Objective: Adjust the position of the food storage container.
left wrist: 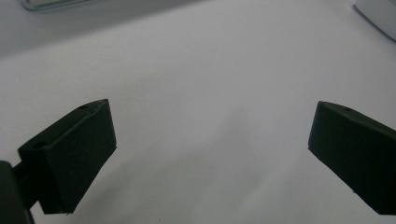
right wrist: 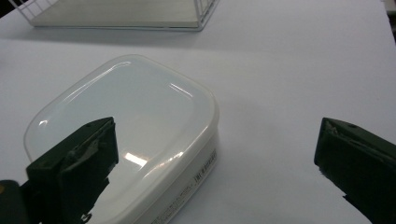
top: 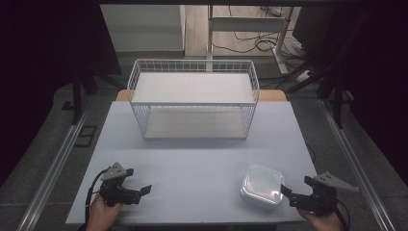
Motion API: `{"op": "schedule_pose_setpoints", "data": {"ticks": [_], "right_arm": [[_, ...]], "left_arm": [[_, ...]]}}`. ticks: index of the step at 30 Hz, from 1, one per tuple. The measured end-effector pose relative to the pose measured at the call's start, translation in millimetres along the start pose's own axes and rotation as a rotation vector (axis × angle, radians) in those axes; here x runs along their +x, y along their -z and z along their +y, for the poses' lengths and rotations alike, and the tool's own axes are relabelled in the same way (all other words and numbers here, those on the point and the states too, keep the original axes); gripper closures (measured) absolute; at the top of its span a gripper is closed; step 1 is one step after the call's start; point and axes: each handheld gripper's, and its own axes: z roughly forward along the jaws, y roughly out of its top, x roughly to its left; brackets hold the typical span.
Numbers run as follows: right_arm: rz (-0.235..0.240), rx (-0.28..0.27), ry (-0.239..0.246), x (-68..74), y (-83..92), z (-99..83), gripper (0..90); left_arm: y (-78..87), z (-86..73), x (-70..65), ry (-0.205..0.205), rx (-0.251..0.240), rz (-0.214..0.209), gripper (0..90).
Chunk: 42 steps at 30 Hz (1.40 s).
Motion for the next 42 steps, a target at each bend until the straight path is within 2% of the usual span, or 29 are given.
{"op": "schedule_pose_setpoints", "data": {"ticks": [2,5,9,10,11,13,16,17,21,28,35,42], "right_arm": [[-0.009,-0.002,-0.011,0.1,1.8,0.6,14.8],[-0.017,0.013,-0.033,-1.3,5.2,1.7,39.2],[0.001,0.044,-0.003,-1.3,7.8,2.1,65.7],[0.001,0.044,-0.003,-1.3,7.8,2.1,65.7],[0.006,0.066,0.011,-0.5,8.6,2.4,78.2],[-0.018,0.089,0.049,0.9,7.9,1.5,88.5],[-0.023,0.113,0.059,1.8,5.9,0.6,89.9],[-0.023,0.146,0.062,3.9,2.4,-0.2,89.9],[-0.015,0.170,0.067,8.6,-3.1,-0.5,89.9],[0.002,0.162,0.057,9.7,-7.9,0.0,89.9],[0.054,0.164,0.074,21.8,-23.9,4.1,89.9],[0.108,0.175,0.059,31.8,-37.1,8.0,89.9]], "left_arm": [[-0.1,0.0,0.0,0.000,0.000,0.000,0.5],[-0.2,0.0,0.0,0.001,0.003,-0.001,0.6],[-0.6,0.0,-0.2,0.002,0.007,-0.003,0.6],[-0.7,0.0,-0.3,0.002,0.009,-0.003,0.6],[-1.0,0.0,-0.7,0.003,0.011,-0.002,0.7],[-0.6,0.5,-1.3,-0.003,0.009,-0.002,1.1],[0.1,1.2,-2.7,-0.008,0.002,-0.010,1.6],[0.0,1.6,-3.9,-0.013,0.003,-0.014,1.7],[0.5,2.5,-6.4,-0.025,-0.003,-0.019,2.0],[-0.9,3.3,-8.9,-0.024,0.011,-0.027,2.7],[-2.4,4.1,-11.5,-0.032,0.021,-0.023,2.7],[-3.0,3.8,-11.1,-0.028,0.026,-0.022,2.8]]}}
